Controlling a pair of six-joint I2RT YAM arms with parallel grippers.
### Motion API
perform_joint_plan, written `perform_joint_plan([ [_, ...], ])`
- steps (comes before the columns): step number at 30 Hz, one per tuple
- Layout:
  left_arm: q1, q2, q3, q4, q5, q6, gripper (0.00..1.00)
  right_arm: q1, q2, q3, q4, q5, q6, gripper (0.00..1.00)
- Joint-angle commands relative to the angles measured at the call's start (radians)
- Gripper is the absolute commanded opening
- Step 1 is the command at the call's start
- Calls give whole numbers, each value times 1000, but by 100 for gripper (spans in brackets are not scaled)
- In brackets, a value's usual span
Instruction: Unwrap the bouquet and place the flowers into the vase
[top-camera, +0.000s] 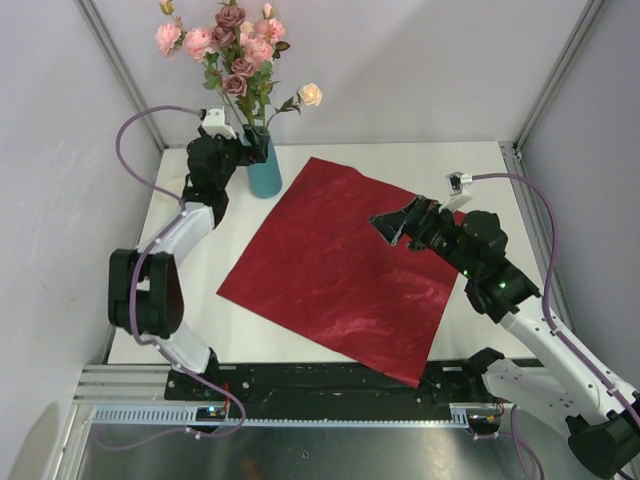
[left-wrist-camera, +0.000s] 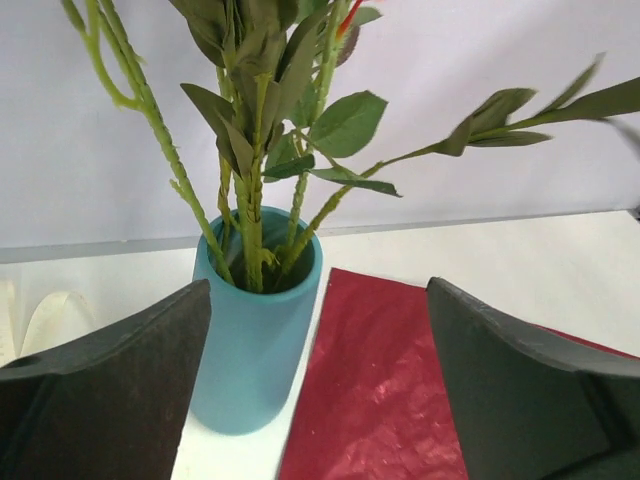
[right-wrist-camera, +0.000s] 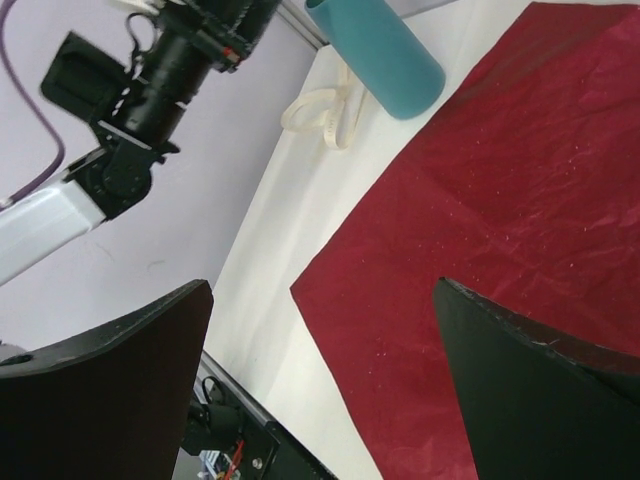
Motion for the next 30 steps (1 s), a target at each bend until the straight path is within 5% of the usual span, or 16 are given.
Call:
perform_joint_plan([
  [1, 5, -184, -69, -18, 18, -34, 96, 6, -21, 2, -37, 18, 32, 98],
  [13, -41, -556, -140, -546, 221, -159, 100, -79, -84, 8, -207, 57, 14, 99],
  [22, -129, -904, -403, -580, 265, -169, 100, -109, -103, 15, -329, 138, -4, 99],
  [30, -183, -991, -526, -582, 273, -122, 100, -110, -86, 15, -326, 76, -3, 99],
])
